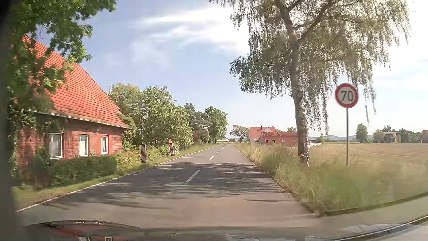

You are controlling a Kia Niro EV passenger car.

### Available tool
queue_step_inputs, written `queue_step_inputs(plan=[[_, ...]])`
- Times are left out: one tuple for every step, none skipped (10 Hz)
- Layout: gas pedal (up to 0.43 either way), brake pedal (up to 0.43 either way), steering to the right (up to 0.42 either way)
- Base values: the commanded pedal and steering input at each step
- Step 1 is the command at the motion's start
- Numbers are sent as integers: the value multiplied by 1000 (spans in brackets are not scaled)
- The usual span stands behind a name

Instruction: Follow the waypoints while adhering to traffic rules and regulations

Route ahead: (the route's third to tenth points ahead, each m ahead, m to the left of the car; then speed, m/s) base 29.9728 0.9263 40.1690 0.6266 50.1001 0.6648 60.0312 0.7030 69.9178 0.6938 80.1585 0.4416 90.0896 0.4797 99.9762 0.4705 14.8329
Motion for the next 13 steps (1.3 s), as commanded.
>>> queue_step_inputs(plan=[[280, 0, 0], [280, 0, 0], [280, 0, 0], [280, 0, 0], [280, 0, 0], [280, 0, 0], [280, 0, 0], [280, 0, 0], [280, 0, 0], [280, 0, 0], [280, 0, 0], [280, 0, 0], [280, 0, 0]])
